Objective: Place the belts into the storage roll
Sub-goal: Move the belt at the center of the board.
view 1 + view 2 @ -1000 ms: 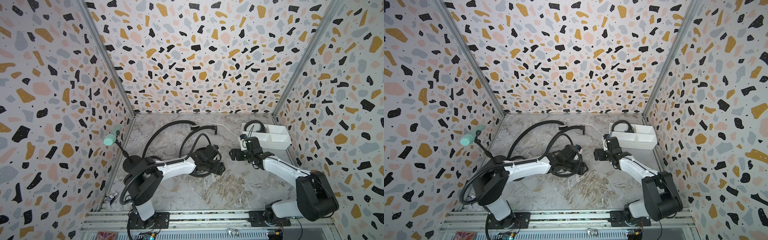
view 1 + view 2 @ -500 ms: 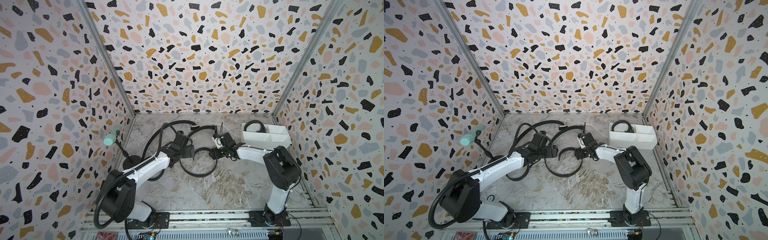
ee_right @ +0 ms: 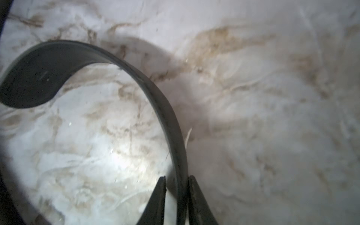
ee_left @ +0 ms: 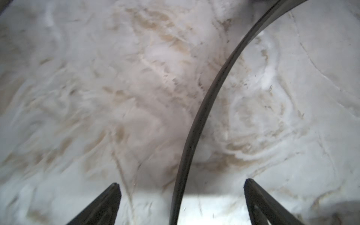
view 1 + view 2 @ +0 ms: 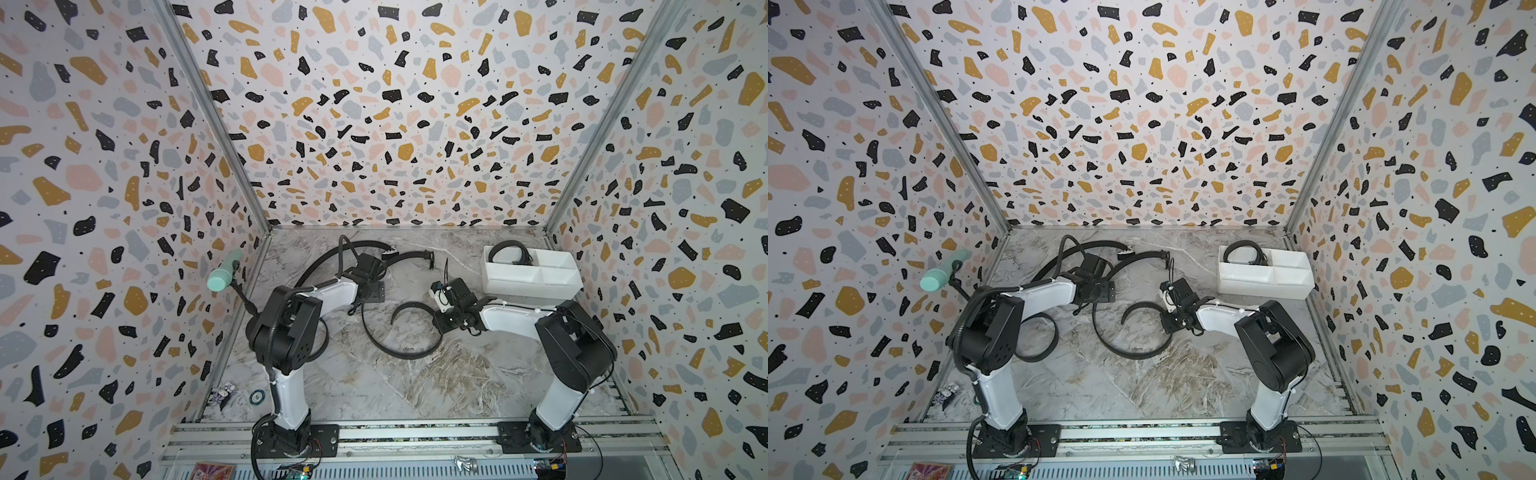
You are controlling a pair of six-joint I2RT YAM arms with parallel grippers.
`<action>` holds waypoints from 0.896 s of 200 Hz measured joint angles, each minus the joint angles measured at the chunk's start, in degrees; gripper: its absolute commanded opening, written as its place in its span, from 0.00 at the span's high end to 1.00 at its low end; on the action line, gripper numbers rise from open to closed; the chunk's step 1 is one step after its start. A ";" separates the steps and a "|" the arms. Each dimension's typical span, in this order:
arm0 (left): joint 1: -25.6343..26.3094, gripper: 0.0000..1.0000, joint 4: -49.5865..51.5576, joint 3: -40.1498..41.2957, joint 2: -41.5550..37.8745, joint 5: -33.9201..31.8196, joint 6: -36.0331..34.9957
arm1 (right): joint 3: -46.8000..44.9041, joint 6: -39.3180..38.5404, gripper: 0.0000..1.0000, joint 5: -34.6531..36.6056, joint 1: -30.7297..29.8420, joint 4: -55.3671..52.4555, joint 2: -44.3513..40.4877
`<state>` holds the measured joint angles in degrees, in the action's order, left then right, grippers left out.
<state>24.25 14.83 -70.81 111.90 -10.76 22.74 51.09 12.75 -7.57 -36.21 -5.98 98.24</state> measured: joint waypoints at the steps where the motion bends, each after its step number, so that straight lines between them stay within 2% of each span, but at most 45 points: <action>1: 0.00 0.12 0.02 -0.44 0.39 0.15 -0.15 | -0.11 0.02 0.81 0.07 -0.07 0.00 -0.09; 26: 0.00 0.23 0.24 -7.32 6.16 1.88 -1.66 | -3.96 1.14 0.84 0.76 -2.40 0.44 -3.23; 64: 0.59 0.67 -0.35 -13.22 10.49 5.40 -4.11 | -8.26 3.17 0.85 1.20 -4.68 0.72 -7.10; 82: 1.92 0.83 -1.20 -12.79 10.43 6.95 -4.87 | -10.19 3.91 0.86 1.36 -5.44 0.24 -9.18; 106: 6.75 0.95 -2.05 -11.96 10.05 8.90 -6.32 | -13.05 4.81 0.86 1.64 -7.08 -0.11 -12.15; 129: 12.02 0.96 -1.36 -13.31 10.71 11.43 -8.15 | -13.77 5.49 0.86 1.90 -9.14 0.22 -12.72; 152: 15.26 0.91 -1.11 -14.05 11.21 13.55 -9.01 | -12.94 6.51 0.86 1.77 -11.04 1.81 -11.21; 164: 15.45 0.84 -1.14 -13.86 11.08 13.97 -9.31 | -11.69 6.99 0.83 1.44 -12.00 2.99 -9.57; 179: 14.95 0.69 -1.16 -12.96 10.36 13.79 -9.79 | -9.20 7.69 0.73 0.63 -12.98 4.37 -6.78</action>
<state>39.20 13.67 -83.77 122.26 3.03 12.95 41.89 20.45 -6.94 -49.19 -1.61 91.46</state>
